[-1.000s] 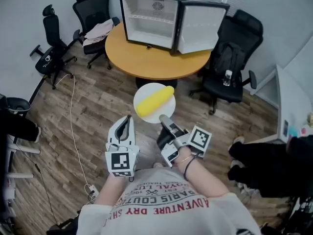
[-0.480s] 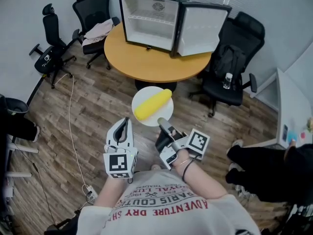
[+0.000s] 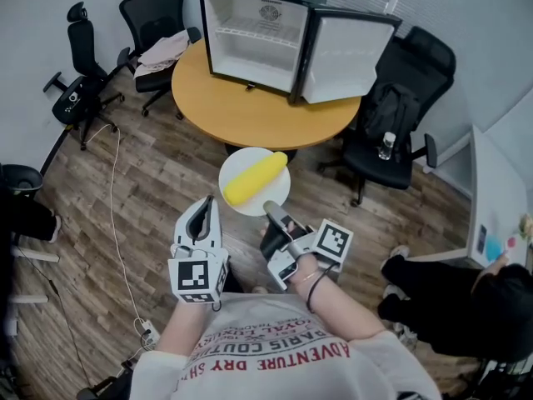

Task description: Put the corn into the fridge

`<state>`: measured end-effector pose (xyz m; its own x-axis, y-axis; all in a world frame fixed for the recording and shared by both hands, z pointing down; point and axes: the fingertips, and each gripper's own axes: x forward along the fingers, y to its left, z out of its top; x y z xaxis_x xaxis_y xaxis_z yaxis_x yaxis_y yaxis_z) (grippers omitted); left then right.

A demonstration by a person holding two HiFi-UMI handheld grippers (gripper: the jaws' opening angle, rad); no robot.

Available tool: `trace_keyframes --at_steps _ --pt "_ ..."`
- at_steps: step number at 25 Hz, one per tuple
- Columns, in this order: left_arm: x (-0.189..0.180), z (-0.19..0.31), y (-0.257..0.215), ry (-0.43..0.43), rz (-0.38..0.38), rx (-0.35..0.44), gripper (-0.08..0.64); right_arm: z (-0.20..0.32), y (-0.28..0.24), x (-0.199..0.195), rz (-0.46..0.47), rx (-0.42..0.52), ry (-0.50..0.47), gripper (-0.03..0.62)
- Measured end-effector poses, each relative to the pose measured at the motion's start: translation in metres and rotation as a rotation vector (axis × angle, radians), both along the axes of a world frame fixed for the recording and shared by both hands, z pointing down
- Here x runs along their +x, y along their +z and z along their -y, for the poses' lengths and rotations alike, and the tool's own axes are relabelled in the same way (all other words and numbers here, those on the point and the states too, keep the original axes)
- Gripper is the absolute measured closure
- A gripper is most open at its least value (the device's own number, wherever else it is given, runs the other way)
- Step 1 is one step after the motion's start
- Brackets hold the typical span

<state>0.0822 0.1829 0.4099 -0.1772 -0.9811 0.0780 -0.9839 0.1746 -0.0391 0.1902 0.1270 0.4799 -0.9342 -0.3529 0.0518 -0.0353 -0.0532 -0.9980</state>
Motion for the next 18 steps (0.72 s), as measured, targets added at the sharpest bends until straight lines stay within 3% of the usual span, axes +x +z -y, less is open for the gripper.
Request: trace_keyframes --at_steps 9,18 --pt "-0.092 0.068 0.006 0.064 -0.046 -0.001 0.535 0.061 0.006 -0.084 -0.007 -0.015 0.082 0.554" --pt "-0.199 0.170 -0.003 0.193 -0.023 -0.007 0.535 0.147 0.000 -0.181 0.010 -0.024 0.218 0.554"
